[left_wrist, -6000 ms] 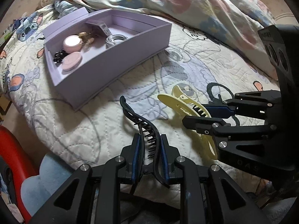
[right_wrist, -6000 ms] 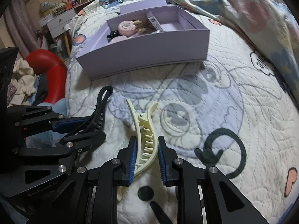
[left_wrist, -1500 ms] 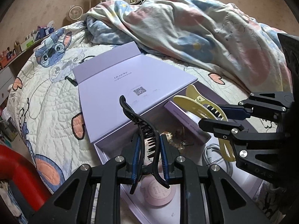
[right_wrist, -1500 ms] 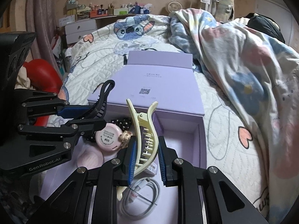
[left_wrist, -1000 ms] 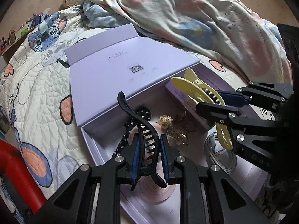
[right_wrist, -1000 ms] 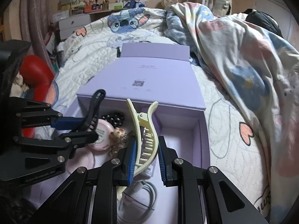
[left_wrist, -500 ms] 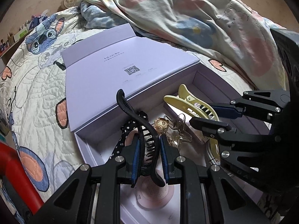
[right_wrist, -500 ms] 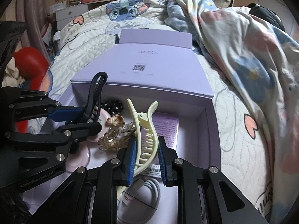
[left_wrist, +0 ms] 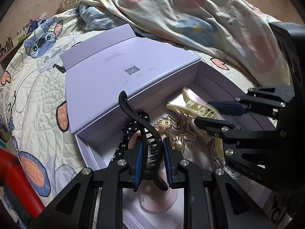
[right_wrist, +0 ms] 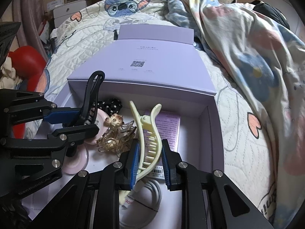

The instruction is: Organize rigid objects

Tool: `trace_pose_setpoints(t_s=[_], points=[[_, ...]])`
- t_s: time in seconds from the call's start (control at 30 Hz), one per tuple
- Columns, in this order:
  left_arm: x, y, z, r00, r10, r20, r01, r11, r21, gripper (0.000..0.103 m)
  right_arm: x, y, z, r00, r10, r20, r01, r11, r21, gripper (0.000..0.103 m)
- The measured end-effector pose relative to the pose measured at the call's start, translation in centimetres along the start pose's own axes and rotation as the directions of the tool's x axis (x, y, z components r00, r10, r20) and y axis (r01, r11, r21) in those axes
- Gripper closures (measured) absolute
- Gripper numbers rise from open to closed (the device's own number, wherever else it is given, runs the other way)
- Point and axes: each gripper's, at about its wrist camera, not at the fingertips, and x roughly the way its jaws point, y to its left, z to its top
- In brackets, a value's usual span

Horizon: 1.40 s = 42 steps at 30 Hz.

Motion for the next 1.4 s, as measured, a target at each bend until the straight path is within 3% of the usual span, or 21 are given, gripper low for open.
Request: trace_pose_setpoints(t_s=[0.07,0.37,0.43,0.6,0.73,0.8,0.87,0.9,1.1,1.23,1.33,1.4], points=[[-0.1,0.0,-0.2,1.000,-0.007,0.005,0.007,1.000,-0.007,0.083,-0.3,-0.1,0.0,1.000,-0.008,0.006,0.008,1.000,0.002,0.067],[-0.3,-0.1,-0.2,0.999,0.021,-0.025,-0.021,0.999,-0.032,0.083,-1.7,-0.2,-0.6,0.999,-0.040,0.015,0.040,0.999,0.003,0.066],[-0.3,-0.2,-0.1,0.999,0.028,-0.037,-0.029,0.999,-0.035,0.082,-2.1,-0.3,-0.7,0.999,-0.047,0.017,0.047,0.999,0.005,0.062],[-0.6,-0.3,-0.1,0.997,0.058,-0.042,-0.060,0.997,-0.043,0.077,-3.2,-0.5,-1.2,0.998,-0.061,0.027,0.061,0.998,0.017,0.062],[-1.0,-0.4,-0.3,0.997,0.071,-0.043,-0.073,0.996,-0.044,0.069,-3.9,-0.7,-1.6,0.997,-0.071,0.031,0.070,0.997,0.026,0.062],[-1.2,-0.6,-0.4,0.995,0.088,-0.041,-0.090,0.995,-0.035,0.059,-4.1,-0.8,-1.7,0.997,-0.076,0.030,0.076,0.997,0.026,0.062],[-1.7,-0.8,-0.5,0.995,0.097,-0.025,-0.098,0.994,-0.036,0.033,-4.3,-0.9,-2.0,0.997,-0.078,0.028,0.078,0.997,0.029,0.062],[-1.9,-0.8,-0.4,0.995,0.099,-0.017,-0.100,0.994,-0.036,0.029,-4.5,-0.9,-2.1,0.996,-0.079,0.027,0.078,0.996,0.032,0.062],[-3.3,-1.2,-0.1,0.994,0.110,0.001,-0.110,0.993,-0.033,0.028,-5.7,-1.3,-2.6,0.995,-0.087,0.040,0.085,0.995,0.052,0.061],[-4.5,-1.4,0.1,0.991,0.132,0.009,-0.131,0.990,-0.042,0.028,-7.0,-1.4,-2.7,0.994,-0.085,0.073,0.080,0.994,0.069,0.038],[-5.5,-1.4,0.2,0.987,0.156,0.023,-0.155,0.987,-0.047,0.027,-8.2,-1.5,-2.8,0.989,-0.106,0.102,0.097,0.992,0.086,0.032],[-6.3,-1.4,0.1,0.985,0.170,0.035,-0.168,0.984,-0.055,0.021,-9.0,-1.6,-2.8,0.985,-0.124,0.119,0.112,0.988,0.102,0.027]])
